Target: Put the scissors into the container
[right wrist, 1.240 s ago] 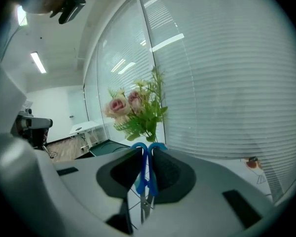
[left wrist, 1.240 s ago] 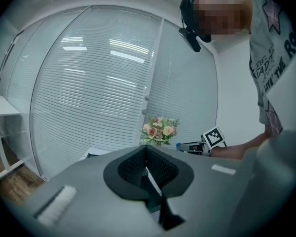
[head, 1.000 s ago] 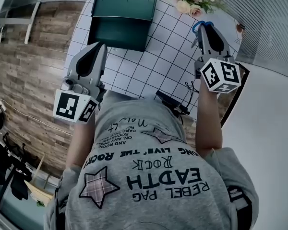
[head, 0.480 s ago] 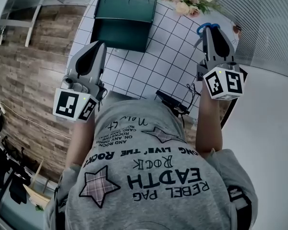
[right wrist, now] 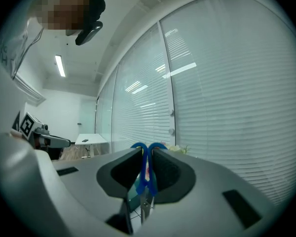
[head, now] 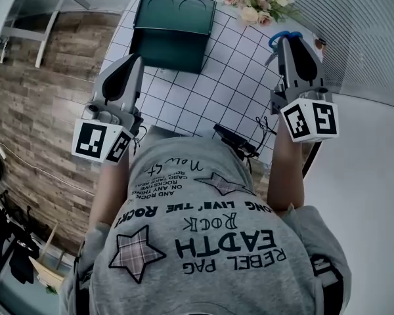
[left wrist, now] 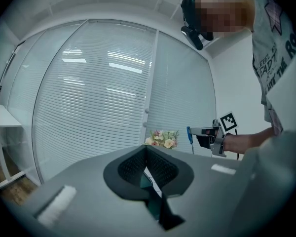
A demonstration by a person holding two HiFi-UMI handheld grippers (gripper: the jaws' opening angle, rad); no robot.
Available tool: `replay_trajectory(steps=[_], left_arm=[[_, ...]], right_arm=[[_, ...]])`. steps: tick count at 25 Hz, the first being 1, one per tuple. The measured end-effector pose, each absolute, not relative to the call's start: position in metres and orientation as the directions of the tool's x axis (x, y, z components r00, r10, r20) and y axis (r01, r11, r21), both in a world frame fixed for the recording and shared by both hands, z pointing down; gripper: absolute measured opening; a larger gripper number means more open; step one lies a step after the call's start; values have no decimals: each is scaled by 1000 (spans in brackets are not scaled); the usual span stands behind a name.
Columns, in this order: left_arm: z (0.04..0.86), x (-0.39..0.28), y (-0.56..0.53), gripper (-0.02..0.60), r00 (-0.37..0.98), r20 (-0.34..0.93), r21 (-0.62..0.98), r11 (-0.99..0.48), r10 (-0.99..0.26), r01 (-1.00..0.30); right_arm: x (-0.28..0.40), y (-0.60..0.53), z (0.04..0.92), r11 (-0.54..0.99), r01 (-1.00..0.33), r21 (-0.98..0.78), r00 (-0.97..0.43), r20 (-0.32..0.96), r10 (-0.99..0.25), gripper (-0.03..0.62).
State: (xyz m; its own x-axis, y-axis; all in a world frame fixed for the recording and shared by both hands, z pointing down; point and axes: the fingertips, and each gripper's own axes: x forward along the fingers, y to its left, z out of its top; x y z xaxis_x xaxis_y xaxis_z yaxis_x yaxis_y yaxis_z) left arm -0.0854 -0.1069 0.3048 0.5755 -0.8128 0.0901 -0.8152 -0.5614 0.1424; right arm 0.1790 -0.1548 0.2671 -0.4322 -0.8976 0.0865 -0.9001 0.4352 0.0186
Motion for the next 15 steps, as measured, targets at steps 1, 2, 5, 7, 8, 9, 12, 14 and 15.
replay_trajectory(steps=[1,2,5,7,8,9,12,14,15], left_arm=[[304,-87,-107,9,573,88,141,-560,-814,-817],[304,-88,-107,9,571,87,140,-557,-816,-818],[302,-92,-106,9,563,81,138,-550,-822,-824],[300,-95,-106,9,558,77,137,-545,-826,-827],[300,-96,-106,9,555,75,137,-543,-828,-828],[299,-97,-106,9,553,73,136,-541,-830,-830],[298,-101,-106,9,546,68,135,-535,-835,-834],[297,-104,-105,9,541,67,135,-530,-838,-837],[297,-106,-105,9,539,66,135,-528,-839,-838]], right_arm=[[177,-154,266,441,-897,20,-438,91,-895,77],[175,-153,265,446,-895,22,-442,94,-892,77],[169,-151,260,458,-888,28,-454,91,-886,77],[165,-150,256,468,-883,36,-464,85,-882,77],[162,-150,254,474,-880,39,-470,82,-879,77],[160,-150,252,480,-876,42,-476,82,-876,77],[152,-149,248,506,-862,45,-501,87,-861,77],[145,-149,246,524,-850,46,-519,91,-850,77],[141,-148,245,533,-845,48,-527,93,-845,77]])
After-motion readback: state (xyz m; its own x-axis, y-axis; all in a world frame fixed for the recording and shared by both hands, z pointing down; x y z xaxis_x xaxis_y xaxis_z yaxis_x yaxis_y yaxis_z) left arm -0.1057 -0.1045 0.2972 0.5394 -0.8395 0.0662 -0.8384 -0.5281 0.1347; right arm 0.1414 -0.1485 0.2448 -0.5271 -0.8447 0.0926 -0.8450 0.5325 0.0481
